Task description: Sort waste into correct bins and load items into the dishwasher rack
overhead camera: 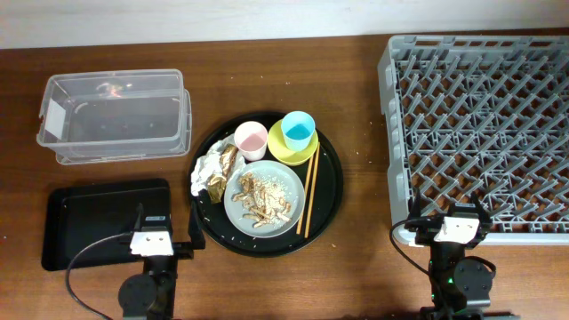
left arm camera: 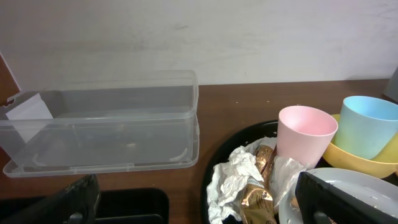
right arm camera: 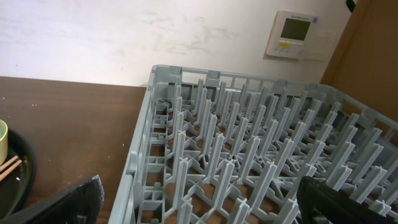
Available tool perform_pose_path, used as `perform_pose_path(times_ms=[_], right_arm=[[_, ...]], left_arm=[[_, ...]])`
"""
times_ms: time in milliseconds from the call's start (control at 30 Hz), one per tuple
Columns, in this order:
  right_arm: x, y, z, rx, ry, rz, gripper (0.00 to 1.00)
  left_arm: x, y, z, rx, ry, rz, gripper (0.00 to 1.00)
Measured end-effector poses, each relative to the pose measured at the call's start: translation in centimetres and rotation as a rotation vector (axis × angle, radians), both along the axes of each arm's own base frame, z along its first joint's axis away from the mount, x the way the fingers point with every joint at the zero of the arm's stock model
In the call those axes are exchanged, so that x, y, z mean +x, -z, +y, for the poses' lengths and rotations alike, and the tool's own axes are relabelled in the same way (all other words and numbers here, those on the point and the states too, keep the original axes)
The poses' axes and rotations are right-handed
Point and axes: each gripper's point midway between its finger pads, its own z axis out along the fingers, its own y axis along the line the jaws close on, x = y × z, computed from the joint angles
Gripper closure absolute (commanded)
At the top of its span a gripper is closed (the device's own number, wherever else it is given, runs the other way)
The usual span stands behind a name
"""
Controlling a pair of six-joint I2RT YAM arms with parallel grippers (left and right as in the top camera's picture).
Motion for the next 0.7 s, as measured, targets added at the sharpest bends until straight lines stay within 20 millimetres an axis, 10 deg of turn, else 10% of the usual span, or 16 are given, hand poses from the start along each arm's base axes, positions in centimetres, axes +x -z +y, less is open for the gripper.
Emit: perform_pose_path(times_ms=[100,200,367,567,700], right_arm=[[0.0,0.0,0.0,0.0,0.0,0.0,0.02],[0.0,0.0,-0.1,0.0,0.007,-0.002,0.02],[0.0,0.0,-0.1,0.0,0.008,-0.002,0.02],[0.0,-0.1,-0.2,0.0,0.015,-0.002,0.02],[0.0,0.0,-0.2,0.0,0.015,-0.001,0.02]], left_arm=[[-0.3,-0.9,-3.5,-0.064,0.204,-0.032,0.0],[-3.2,-6.6,-9.5,-0.062,0.591,-0.262,0.0],[-4.2,-7.6,-10.7,-0.131,0.675,-0.212,0.01],[-0.3,-9.8,-9.2,-0.207,0.515,0.493,0.01],[5.2,-10.5,-11.8,-0.31,0.654,0.804,0.0]])
